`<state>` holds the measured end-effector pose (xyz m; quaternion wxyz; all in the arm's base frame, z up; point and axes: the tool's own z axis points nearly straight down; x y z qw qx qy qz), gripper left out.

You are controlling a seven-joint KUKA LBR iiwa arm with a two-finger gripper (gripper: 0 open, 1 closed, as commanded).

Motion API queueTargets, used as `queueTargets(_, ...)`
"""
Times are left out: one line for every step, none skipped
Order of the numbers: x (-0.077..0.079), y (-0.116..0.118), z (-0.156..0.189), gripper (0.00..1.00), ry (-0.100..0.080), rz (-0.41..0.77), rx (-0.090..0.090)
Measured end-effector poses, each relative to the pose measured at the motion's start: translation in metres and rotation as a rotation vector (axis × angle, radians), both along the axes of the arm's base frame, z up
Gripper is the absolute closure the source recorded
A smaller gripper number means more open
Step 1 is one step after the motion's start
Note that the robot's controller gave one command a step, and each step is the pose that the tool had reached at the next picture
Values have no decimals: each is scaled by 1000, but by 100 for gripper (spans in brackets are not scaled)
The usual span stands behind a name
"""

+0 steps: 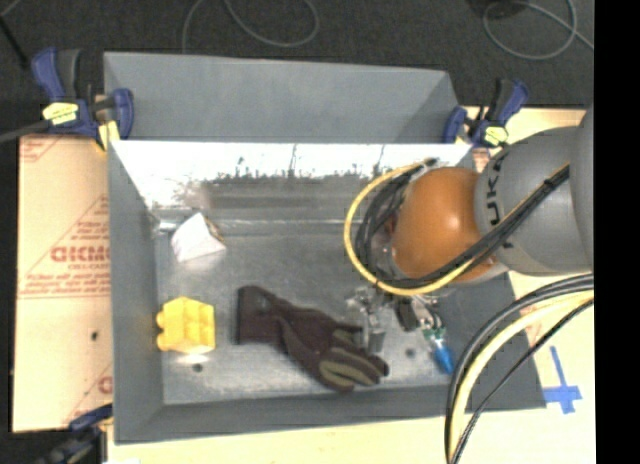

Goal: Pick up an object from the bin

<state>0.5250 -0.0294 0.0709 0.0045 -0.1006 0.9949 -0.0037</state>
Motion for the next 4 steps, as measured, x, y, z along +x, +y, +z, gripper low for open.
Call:
queueTargets(0,0,0,100,0,1,0)
queueTargets(1,-5,5,100,-3,22,0)
queueTargets(3,-8,6,100,-5,38,-2)
queueTargets(-3,-8,42,100,4,68,-1)
